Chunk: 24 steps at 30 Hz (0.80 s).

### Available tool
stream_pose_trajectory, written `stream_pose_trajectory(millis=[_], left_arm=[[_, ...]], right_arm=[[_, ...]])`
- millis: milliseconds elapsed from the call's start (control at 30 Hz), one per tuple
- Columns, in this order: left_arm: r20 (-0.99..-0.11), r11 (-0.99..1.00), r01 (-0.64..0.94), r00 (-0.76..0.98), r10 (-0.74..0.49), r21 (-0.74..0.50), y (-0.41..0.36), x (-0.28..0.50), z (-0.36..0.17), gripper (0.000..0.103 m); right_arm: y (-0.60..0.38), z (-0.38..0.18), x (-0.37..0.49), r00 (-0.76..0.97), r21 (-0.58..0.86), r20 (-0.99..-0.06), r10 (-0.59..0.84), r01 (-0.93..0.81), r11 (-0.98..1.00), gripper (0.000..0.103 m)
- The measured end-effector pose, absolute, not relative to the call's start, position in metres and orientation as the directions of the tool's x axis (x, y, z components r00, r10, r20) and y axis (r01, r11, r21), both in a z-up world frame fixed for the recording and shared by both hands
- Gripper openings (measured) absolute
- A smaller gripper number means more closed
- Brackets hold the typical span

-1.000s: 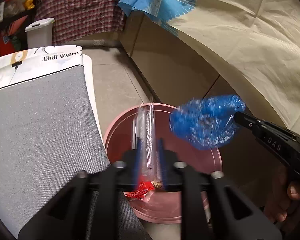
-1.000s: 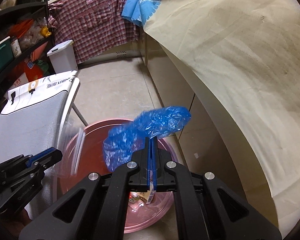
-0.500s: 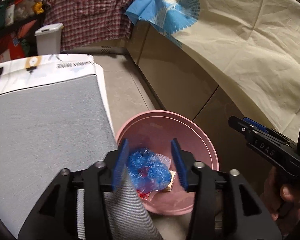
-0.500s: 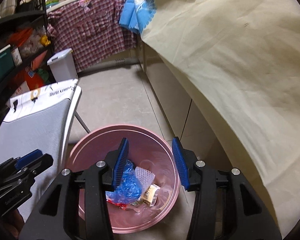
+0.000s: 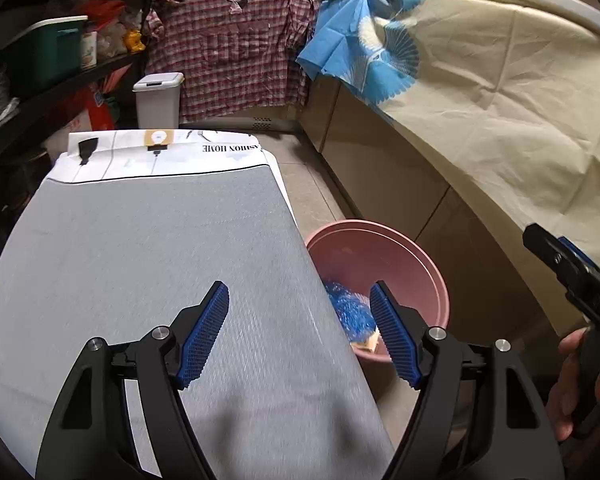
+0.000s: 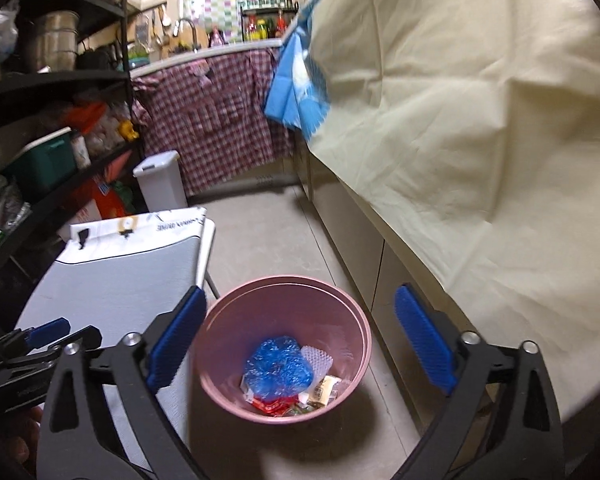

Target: Collect trash

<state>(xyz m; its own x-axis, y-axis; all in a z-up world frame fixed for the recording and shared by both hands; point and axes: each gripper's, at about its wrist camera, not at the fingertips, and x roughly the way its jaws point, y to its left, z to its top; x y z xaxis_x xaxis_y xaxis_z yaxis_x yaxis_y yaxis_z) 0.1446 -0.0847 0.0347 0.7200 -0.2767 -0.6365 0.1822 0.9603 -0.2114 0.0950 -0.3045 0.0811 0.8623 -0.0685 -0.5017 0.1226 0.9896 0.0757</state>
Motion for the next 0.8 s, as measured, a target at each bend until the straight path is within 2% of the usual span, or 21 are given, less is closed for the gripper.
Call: stream_pose_trajectory(millis=[167, 333, 433, 800], left_arm=[[-0.621, 0.967, 0.174, 0.742, -0.254, -0.188, -0.073, 0.106, 0.044, 0.072], [-0.619, 0.970, 0.130, 0.750, -0.232, -0.207, -0.065, 0.083, 0.040, 0.084], [-0.595, 0.983, 0.076, 0.787, -0.162, -0.167, -0.064, 0.071, 0.033, 0.090], [-0.622, 0.982, 0.095, 0.763, -0.178, -0.164, -0.062, 0.076, 0.013, 0.091]], right_arm=[[-0.285, 0.079, 0.055, 0.858, 0.017, -0.499, -0.119, 0.147, 0.989, 0.096], [-0.277, 0.073, 0.034, 0.842, 0.004, -0.526, -0.122, 0.146, 0.989, 0.097], [-0.275, 0.075, 0.030, 0.844, -0.008, -0.519, -0.133, 0.151, 0.989, 0.097], [-0.267, 0.064, 0.039, 0.818, -0.020, -0.560, -0.130, 0.144, 0.989, 0.097]])
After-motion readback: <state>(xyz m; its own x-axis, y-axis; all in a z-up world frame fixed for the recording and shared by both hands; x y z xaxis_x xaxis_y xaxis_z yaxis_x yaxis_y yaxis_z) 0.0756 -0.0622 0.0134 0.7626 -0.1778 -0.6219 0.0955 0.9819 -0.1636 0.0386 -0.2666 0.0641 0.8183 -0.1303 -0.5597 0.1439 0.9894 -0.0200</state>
